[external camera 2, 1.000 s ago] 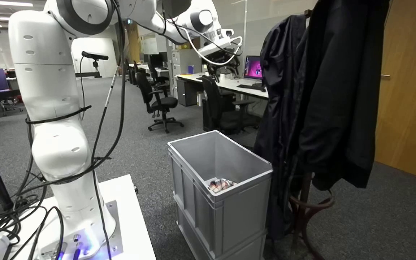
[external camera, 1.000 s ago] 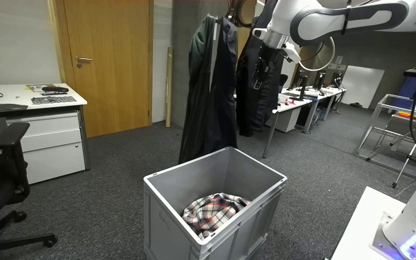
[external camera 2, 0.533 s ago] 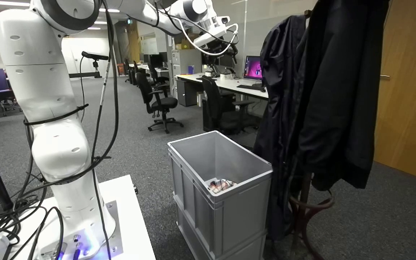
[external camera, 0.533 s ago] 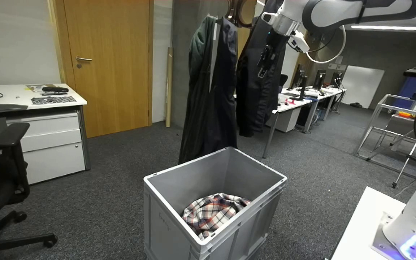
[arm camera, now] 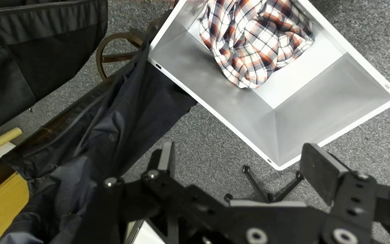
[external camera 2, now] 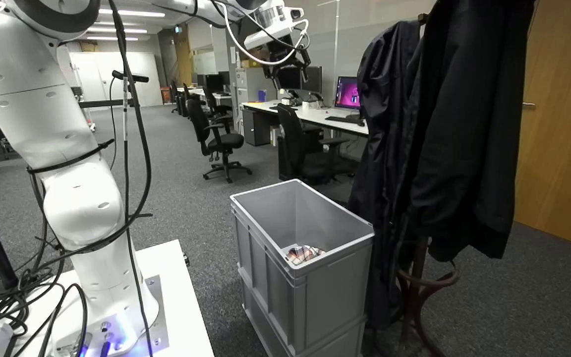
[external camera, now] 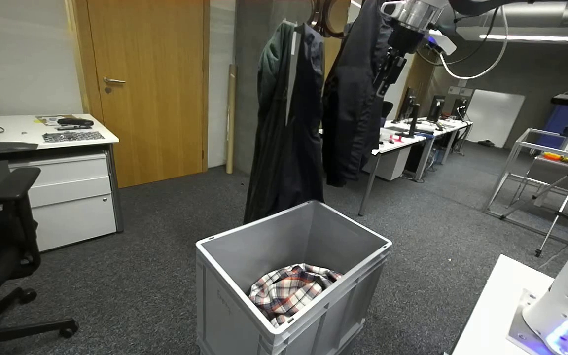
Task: Put the flannel shirt inside the grey container.
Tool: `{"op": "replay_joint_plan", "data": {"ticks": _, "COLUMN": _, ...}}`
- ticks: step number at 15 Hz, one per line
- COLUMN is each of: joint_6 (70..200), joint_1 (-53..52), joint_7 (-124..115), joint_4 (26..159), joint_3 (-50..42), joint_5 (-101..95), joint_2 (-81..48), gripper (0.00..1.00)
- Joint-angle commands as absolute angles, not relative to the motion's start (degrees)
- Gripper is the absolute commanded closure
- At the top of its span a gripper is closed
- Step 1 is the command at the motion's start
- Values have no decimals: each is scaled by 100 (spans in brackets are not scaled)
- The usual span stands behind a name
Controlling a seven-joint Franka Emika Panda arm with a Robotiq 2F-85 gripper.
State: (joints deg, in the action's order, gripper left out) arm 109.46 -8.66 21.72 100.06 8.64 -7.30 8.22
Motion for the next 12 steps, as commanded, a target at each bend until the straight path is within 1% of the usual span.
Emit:
{"op": "replay_joint_plan", "data": {"ticks": 1, "joint_6": 10976, "joint_1": -821, "joint_7": 1825, "joint_4": 10314, "joint_3": 759, "joint_5": -613, "joint_2": 1184, "gripper": 0}}
{"op": "replay_joint_plan", "data": {"ticks": 3, "joint_6": 11031, "joint_1": -830, "joint_7": 1788, "joint_4": 10396, "joint_3": 700, "joint_5": -517, "joint_2": 1254, "gripper": 0}}
{"op": "replay_joint_plan", "data": {"ticks": 4, "joint_6": 10919, "joint_1": -868, "joint_7": 1823, "joint_4": 10119, "joint_3": 767, "joint_5": -696, "joint_2": 985, "gripper": 0}}
{"op": "replay_joint_plan", "data": {"ticks": 12, "joint_6": 10921, "joint_1": -862, "joint_7": 1805, "joint_4": 10187, "joint_3": 730, "joint_5": -640, "joint_2": 1035, "gripper": 0}}
